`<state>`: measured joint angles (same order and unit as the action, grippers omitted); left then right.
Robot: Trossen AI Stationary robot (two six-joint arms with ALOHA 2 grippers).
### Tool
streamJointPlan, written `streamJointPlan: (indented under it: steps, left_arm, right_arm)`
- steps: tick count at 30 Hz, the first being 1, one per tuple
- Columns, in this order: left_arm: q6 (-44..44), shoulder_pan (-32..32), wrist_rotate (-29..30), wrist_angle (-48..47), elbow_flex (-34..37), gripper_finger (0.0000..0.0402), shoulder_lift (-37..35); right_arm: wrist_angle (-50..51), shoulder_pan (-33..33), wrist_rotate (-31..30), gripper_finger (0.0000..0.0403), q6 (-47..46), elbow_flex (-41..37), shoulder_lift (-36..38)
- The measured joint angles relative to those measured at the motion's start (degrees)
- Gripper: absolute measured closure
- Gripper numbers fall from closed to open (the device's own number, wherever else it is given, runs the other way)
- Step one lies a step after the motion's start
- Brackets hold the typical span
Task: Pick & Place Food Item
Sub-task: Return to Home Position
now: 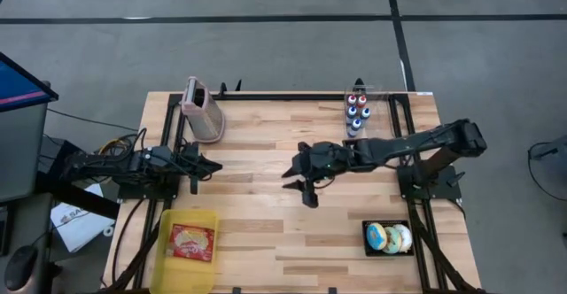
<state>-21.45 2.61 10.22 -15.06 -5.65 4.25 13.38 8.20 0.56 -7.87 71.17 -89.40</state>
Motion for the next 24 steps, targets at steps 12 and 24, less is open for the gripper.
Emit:
streamJointPlan:
  steps: [12, 24]
  left_arm:
    - [-0.02, -0.01, 0.04, 2.07, 0.01, 0.0390, 1.58]
    - [-0.02, -0.02, 0.00, 5.55, -0.02, 0.0390, 6.01]
  right_arm:
    - [-30.37, 0.35, 5.46, 0.0266, 2.59, -37.12, 22.33]
    - [-33.71, 1.15, -1.95, 0.0266, 3.55, -59.01, 48.20]
